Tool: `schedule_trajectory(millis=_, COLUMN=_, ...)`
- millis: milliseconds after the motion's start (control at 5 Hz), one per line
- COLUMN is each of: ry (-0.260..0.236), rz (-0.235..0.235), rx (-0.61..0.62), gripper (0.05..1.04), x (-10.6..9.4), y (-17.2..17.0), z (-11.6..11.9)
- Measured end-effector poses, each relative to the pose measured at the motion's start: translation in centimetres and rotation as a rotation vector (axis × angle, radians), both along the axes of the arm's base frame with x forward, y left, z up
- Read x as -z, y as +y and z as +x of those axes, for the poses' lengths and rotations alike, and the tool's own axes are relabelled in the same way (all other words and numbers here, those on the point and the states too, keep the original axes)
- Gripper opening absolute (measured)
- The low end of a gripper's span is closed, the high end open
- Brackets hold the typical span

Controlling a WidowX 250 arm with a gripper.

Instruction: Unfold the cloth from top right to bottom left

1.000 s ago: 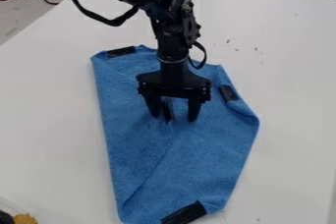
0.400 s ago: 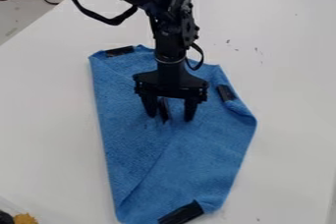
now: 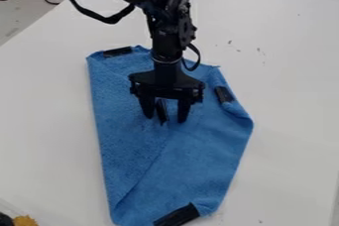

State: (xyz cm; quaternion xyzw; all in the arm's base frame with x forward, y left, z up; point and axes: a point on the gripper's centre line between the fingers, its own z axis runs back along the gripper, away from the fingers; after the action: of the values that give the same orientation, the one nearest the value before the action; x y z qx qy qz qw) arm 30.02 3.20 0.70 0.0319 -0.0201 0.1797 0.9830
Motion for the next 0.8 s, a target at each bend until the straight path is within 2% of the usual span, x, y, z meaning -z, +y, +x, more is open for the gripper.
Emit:
schedule_trajectory(millis=200, ry=-0.025, rz=-0.006, rx=-0.032, gripper=0.943, x=-1.01, y=0.53, z=0.11)
schedule_trajectory(millis=400, ry=-0.077, rz=-0.035, rx=-0.068, gripper=1.003, x=-1.87, y=0.66, z=0.43)
schedule_trajectory(millis=600, ry=-0.096, rz=-0.057, rx=-0.091, gripper=0.961, x=-1.55, y=0.73, z=0.18)
schedule_trajectory(millis=800, ry=-0.109, rz=-0.071, rx=-0.095, gripper=0.788, x=-1.38, y=0.64, z=0.2)
